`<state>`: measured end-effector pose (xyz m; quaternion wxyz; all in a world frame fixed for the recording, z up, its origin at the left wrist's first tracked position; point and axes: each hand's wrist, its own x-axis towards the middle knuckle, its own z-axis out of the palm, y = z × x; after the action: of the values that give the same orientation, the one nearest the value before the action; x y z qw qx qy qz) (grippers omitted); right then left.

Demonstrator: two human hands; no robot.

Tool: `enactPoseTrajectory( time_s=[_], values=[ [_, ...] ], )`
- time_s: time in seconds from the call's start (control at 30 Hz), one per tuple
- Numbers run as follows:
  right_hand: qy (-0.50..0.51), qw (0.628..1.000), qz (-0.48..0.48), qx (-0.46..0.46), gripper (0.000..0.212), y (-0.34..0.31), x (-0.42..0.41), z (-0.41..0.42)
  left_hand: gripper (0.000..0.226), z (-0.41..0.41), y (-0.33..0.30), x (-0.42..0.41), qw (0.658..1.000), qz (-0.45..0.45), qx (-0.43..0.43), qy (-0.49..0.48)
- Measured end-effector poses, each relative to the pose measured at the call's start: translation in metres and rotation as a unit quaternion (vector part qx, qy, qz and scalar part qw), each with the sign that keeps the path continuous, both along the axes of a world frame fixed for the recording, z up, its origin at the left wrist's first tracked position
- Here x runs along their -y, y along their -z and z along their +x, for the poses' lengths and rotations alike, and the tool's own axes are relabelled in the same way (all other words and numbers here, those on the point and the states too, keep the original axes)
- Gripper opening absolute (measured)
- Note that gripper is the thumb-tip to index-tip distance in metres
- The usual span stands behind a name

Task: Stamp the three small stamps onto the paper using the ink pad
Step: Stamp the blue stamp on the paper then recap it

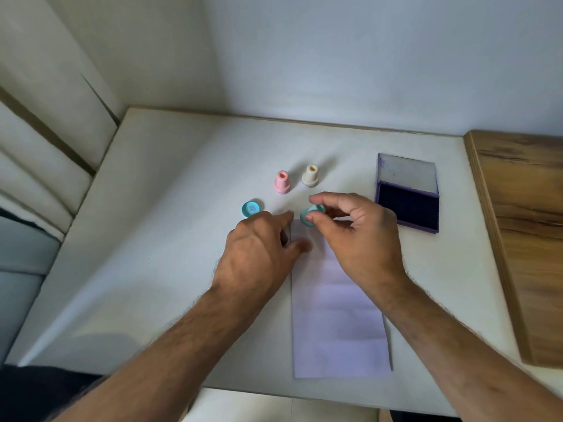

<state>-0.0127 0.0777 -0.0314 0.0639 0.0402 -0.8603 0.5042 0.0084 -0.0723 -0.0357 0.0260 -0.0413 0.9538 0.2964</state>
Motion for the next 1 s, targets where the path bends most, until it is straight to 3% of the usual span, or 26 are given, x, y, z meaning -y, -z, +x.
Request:
enactPoseTrajectory(
  time_s=[0.63,1.0],
  values=[
    [-0.065,0.985,0.141,-0.068,0.024,0.0,0.011,0.008,0.037,0.003,0.004,0.003,1.0,0.021,-0.01,-0.005],
    [-0.094,0.981,0.165,-0.03,0.02,-0.005,0.01,0.004,0.037,-0.001,0.003,0.007,1.0,0.029,-0.005,0.0]
  ],
)
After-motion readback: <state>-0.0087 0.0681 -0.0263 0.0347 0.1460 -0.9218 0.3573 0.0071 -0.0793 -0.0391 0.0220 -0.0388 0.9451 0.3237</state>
